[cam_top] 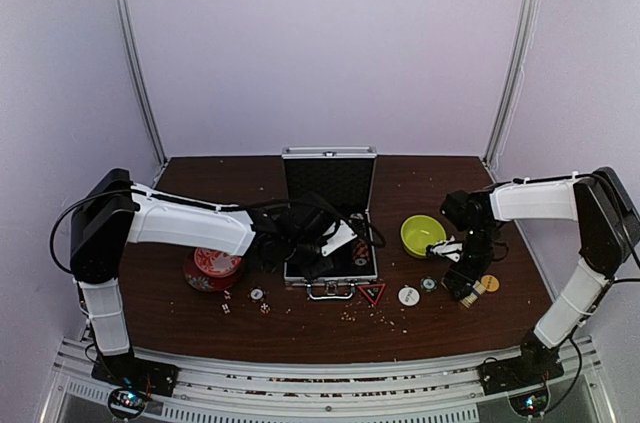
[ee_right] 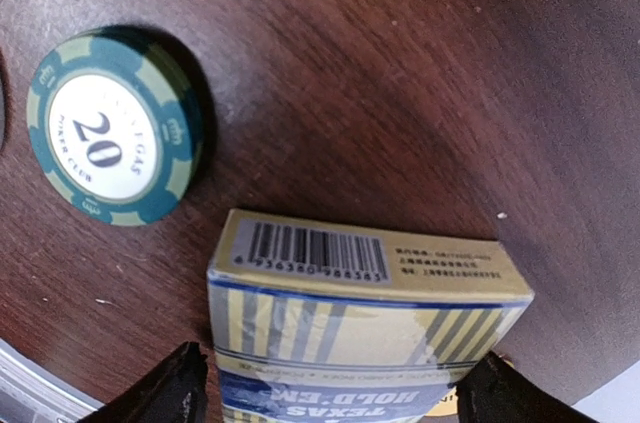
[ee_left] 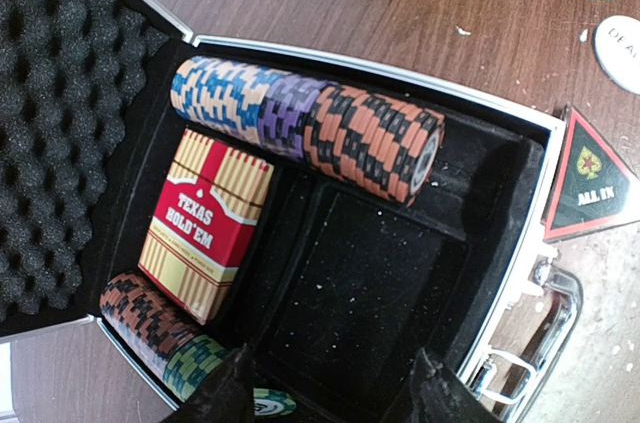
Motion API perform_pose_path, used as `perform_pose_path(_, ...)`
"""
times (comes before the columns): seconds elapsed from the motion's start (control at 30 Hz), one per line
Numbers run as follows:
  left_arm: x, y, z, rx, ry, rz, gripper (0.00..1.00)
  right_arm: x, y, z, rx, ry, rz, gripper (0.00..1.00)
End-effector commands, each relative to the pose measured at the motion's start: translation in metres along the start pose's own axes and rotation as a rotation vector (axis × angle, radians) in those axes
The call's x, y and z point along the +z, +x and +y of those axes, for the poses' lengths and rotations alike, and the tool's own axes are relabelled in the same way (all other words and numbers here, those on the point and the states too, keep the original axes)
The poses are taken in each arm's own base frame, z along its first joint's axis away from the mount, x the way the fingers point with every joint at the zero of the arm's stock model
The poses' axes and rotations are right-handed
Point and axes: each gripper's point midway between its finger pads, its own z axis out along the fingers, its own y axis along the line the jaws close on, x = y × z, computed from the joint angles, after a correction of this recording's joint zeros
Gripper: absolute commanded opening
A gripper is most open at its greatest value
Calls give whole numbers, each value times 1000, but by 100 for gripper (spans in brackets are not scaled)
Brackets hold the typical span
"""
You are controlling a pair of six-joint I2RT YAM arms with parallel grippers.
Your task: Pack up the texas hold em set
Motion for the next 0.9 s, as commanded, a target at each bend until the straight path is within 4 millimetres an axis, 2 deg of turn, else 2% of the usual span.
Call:
perform_pose_path(0.0,-6,-9,2,-10,-10,-32,54,-7,0,2,30,-16,-9,87)
perform_pose_path(0.2,-5,-7,0,-10,-5,-29,54,-8,-5,0,48,-22,-23,82)
perform_pose_path(0.57,-5,-5,-1,-10,-4,-27,54,-19,-11,-2,44,-22,-50,64)
perform_pose_path(0.67,-9,-9,1,-15,-6,-40,54,-31,-12,-2,31,-18,-72,61)
perform_pose_path(0.87,-37,-18,15,-54,-43,-91,54,-78,-24,6,-49,-41,-175,58)
